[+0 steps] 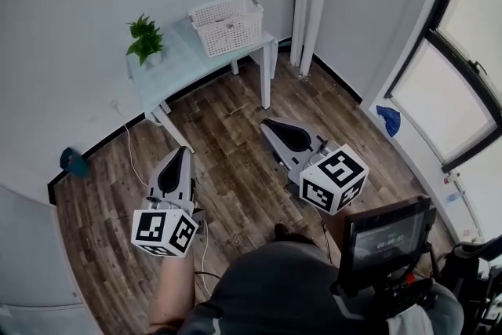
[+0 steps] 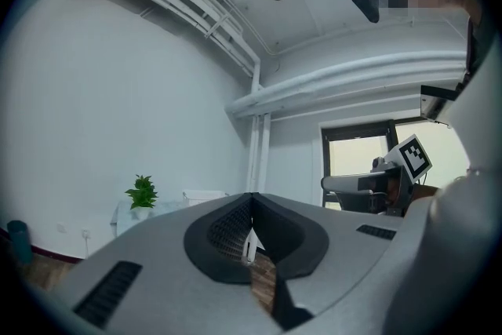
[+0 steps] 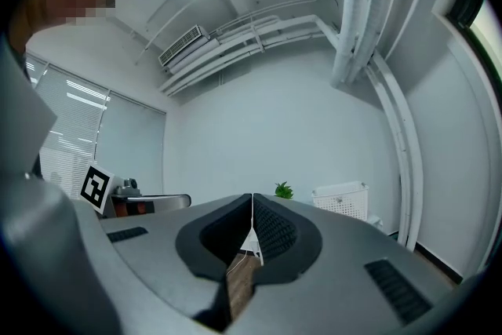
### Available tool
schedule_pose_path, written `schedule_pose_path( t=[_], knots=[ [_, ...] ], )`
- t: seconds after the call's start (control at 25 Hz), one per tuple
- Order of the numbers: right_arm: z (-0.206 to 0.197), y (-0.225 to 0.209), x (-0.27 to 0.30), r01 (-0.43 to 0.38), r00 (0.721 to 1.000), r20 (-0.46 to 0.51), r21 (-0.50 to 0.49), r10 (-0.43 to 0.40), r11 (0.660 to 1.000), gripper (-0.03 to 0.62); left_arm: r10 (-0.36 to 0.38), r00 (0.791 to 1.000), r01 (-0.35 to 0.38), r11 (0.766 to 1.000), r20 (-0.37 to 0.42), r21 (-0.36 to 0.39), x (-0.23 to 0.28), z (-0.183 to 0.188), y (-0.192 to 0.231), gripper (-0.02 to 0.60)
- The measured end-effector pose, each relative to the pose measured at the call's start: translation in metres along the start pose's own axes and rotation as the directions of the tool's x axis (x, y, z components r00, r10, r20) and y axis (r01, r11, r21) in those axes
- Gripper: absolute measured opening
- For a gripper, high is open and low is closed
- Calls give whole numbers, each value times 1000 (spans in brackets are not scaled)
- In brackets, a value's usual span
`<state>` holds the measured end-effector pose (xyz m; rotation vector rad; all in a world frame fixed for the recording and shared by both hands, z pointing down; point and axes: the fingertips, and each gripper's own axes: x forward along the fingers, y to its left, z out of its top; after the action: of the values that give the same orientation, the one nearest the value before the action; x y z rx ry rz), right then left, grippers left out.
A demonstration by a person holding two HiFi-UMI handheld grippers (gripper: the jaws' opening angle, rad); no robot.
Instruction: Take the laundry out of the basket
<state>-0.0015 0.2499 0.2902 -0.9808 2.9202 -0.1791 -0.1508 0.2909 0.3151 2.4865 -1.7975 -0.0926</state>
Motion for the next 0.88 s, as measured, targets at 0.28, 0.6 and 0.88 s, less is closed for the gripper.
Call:
schedule_pose_path(
  t=[0.28,0.6,0.88],
  knots=[
    [4,-65,20,-28,1000,0,2,28,1000,18,31,1000,-31,1000,-2,-6,68,-5,6,9],
    [13,-138,35,-10,1000,22,43,9,999,18,55,998,-55,998,-18,4,118,-6,1,9],
    [4,-164,62,-10,1000,20,78,9,997,18,63,998,-64,997,-22,-33,143,-8,25,9]
  ],
)
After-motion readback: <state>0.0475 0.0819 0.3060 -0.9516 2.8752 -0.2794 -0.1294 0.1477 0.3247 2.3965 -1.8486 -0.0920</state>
